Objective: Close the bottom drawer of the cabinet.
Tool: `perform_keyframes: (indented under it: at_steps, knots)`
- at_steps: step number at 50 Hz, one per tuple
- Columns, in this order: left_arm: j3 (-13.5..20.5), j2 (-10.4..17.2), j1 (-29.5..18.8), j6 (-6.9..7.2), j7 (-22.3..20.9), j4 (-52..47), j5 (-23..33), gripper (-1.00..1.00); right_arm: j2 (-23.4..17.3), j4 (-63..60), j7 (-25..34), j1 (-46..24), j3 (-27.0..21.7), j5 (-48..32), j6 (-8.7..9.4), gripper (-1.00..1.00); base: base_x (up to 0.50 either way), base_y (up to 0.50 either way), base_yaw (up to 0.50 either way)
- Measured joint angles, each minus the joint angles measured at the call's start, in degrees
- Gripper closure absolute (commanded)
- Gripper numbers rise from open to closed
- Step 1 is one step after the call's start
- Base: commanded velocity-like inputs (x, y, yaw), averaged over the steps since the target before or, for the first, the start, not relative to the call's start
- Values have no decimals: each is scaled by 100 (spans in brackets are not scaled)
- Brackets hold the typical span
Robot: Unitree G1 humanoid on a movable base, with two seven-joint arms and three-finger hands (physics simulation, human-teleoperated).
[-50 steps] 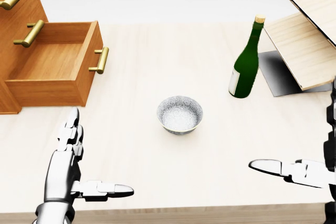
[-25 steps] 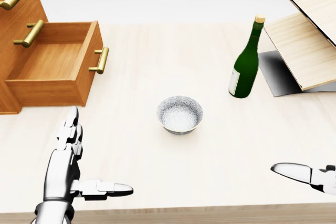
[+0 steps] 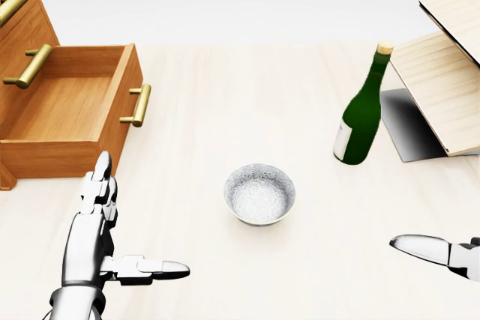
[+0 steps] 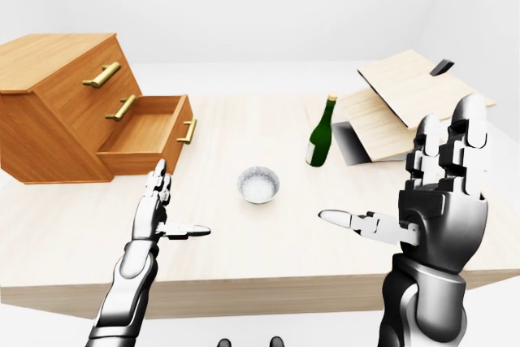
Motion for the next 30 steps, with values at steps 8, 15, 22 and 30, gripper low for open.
perform_keyframes:
  at_steps: [8,15,22,30]
  knots:
    - [5,0,-1,-16,4,22,-7,-100,4,2,10,9,1,5,0,-100,25,0,0]
    - [6,0,0,-37,11,54,-10,-100,12,12,16,19,22,-4,0,-100,24,0,0]
    - [6,-1,-1,-49,17,74,-13,-100,13,23,23,21,36,-9,0,-100,25,0,0]
    - [5,-1,-7,-52,23,79,-13,-100,15,40,30,21,44,-13,0,-100,25,0,0]
